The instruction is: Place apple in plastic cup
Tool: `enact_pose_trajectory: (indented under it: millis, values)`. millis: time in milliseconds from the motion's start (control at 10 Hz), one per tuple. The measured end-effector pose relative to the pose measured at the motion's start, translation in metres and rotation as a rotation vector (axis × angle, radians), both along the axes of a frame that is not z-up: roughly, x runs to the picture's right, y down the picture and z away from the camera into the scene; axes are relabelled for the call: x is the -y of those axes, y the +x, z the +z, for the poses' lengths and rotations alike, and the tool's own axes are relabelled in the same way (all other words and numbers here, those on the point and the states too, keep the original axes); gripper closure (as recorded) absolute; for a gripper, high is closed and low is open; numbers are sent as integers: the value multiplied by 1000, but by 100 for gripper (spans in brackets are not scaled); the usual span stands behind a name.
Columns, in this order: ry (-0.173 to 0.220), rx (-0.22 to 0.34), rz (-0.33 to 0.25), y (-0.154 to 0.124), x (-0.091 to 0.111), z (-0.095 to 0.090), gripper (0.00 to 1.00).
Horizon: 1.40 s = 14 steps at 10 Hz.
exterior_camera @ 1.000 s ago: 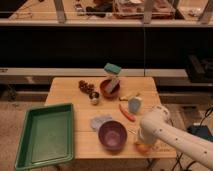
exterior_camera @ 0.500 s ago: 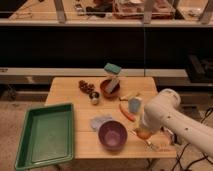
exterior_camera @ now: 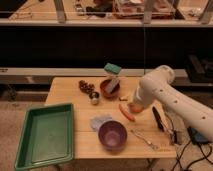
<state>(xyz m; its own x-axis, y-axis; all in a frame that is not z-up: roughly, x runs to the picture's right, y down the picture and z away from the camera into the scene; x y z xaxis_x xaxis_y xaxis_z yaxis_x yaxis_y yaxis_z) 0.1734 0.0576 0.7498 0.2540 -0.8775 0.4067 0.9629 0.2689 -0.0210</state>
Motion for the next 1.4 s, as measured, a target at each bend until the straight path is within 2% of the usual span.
enact_pose_trajectory:
  millis: [100,300,500,800,1100,1400]
  values:
    - [28,-8,16,1,28,14,46]
    - [55,-19,37,-1,65,35,46]
    - [61,-43,69,7,91,57,46]
    - [32,-62,89,22,84,80,46]
    - [3,-87,94,41,58,81,46]
    - [-22,-83,88,42,43,84,46]
